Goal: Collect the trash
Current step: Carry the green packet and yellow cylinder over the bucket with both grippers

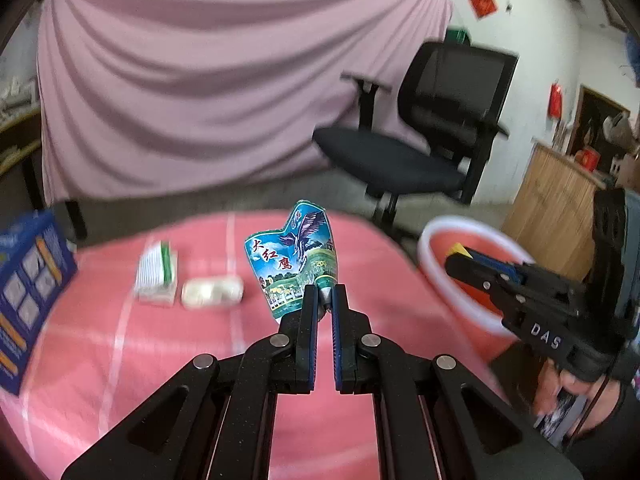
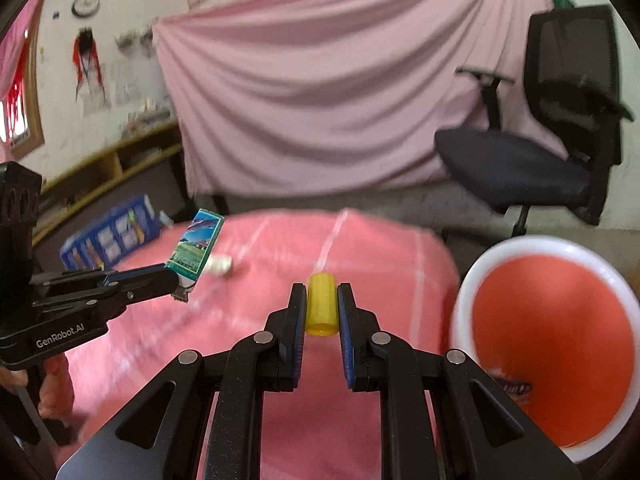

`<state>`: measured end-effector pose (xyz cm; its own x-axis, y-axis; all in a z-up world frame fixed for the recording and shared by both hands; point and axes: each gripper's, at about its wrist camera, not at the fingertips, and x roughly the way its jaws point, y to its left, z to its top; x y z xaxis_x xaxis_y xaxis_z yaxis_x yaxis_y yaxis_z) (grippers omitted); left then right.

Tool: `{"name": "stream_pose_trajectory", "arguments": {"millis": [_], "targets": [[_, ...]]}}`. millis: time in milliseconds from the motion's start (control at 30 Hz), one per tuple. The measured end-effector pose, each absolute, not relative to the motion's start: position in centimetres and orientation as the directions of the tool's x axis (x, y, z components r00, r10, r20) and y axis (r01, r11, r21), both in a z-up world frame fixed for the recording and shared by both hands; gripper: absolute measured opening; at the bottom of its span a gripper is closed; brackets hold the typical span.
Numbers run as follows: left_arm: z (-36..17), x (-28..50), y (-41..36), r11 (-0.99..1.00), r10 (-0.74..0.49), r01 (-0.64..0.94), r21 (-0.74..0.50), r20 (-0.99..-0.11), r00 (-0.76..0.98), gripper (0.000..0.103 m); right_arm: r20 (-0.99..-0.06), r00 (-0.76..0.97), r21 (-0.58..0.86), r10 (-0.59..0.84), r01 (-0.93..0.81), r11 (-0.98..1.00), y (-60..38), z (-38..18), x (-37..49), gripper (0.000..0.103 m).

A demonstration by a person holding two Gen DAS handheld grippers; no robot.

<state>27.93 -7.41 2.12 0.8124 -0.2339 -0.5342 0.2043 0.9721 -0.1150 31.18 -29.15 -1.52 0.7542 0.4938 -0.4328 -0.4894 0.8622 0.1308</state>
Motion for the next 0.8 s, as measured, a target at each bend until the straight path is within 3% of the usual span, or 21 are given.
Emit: {"name": "stream_pose_trajectory", "arguments": {"millis": [233, 433, 600, 800], "targets": [[6.3, 27.3, -11.1, 0.953, -0.301, 0.291, -0.081, -0.326, 0.896, 0.004, -0.178, 0.91, 0.097, 0.375, -0.363, 0.927, -33.5, 1.7, 28.7, 0.013], [7.8, 27.4, -16.3, 0.91, -0.405, 0.416, -0.008, -0.242, 0.882, 0.004, -0.019, 0.976, 0.1, 0.217, -0.214, 0.972, -37.3, 3.2, 26.9, 0.013], [7.4, 28.2, -20.7, 0.852, -0.498, 0.522, 0.032, -0.258, 0.828, 0.004, -0.024, 0.992, 0.151, 0.121, -0.116, 0.982, -40.5, 2.9, 27.4, 0.014], [6.1, 30.0, -25.1, 0.799, -0.557, 0.601, 0.034, -0.335, 0.76, 0.005, -0.128, 0.99, 0.212, 0.059, -0.03, 0.977, -43.4, 1.8, 29.2, 0.014]]}}
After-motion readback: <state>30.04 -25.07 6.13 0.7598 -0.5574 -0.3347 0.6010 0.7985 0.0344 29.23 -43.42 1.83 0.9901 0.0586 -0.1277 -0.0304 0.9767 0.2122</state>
